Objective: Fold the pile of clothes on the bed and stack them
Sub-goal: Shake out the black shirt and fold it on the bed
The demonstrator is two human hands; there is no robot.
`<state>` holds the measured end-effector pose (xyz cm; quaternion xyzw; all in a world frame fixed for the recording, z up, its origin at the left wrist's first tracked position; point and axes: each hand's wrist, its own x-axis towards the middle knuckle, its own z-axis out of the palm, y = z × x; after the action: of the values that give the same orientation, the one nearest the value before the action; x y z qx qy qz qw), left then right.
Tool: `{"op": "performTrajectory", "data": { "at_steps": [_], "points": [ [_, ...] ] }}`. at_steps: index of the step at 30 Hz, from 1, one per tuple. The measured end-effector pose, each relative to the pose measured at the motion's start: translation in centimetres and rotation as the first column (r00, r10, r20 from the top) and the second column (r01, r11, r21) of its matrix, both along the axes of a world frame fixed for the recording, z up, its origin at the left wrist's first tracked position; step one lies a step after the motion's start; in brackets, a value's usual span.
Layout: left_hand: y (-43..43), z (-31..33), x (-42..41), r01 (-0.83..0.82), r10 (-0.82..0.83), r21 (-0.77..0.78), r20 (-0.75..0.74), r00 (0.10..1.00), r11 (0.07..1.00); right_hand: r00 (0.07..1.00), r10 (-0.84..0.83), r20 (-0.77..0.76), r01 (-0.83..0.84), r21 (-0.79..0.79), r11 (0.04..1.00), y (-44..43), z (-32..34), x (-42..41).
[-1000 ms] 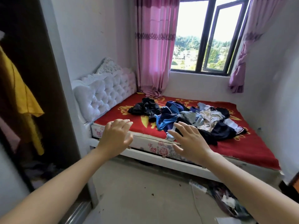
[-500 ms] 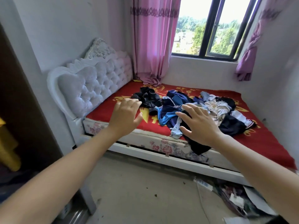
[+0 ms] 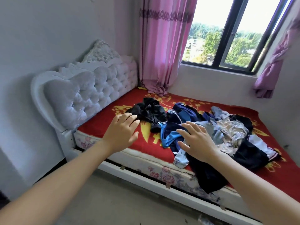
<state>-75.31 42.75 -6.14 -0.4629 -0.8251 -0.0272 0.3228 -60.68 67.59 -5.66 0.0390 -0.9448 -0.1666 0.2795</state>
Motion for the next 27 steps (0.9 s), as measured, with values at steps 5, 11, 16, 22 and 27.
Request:
{"op": "performTrajectory", "data": {
  "at_steps": [5, 11, 16, 22, 27],
  "points": [
    [0.5, -2.8, -6.8, -0.064, 0.063, 0.009, 0.056, 0.996, 0.998, 0.995, 0.082, 0.052, -0.083, 0.017, 0.996, 2.0, -3.1, -7.5],
    [3.0, -3.7, -16.7, -0.104, 0.110, -0.050, 0.126, 0.986, 0.993, 0.996, 0.054, 0.075, -0.053, -0.009, 0.999, 5.0, -5.2, -16.4],
    [7.3, -4.2, -23.8, -0.037, 0.041, -0.027, 0.170, 0.985, 0.999, 0.996, -0.041, 0.073, 0.046, -0.066, 0.997, 8.5, -6.7, -21.1],
    [15.0, -6.6, -28.0, 0.076, -0.062, -0.042, 0.267, 0.962, 0.996, 0.985, -0.118, 0.128, 0.136, -0.142, 0.981, 14.2, -10.5, -22.3],
    [22.0, -9.2, -30.6, 0.043, -0.039, -0.001, 0.388, 0.921, 0.999, 0.945, -0.211, 0.249, 0.270, -0.229, 0.935, 21.0, -13.8, -24.1]
  ]
}}
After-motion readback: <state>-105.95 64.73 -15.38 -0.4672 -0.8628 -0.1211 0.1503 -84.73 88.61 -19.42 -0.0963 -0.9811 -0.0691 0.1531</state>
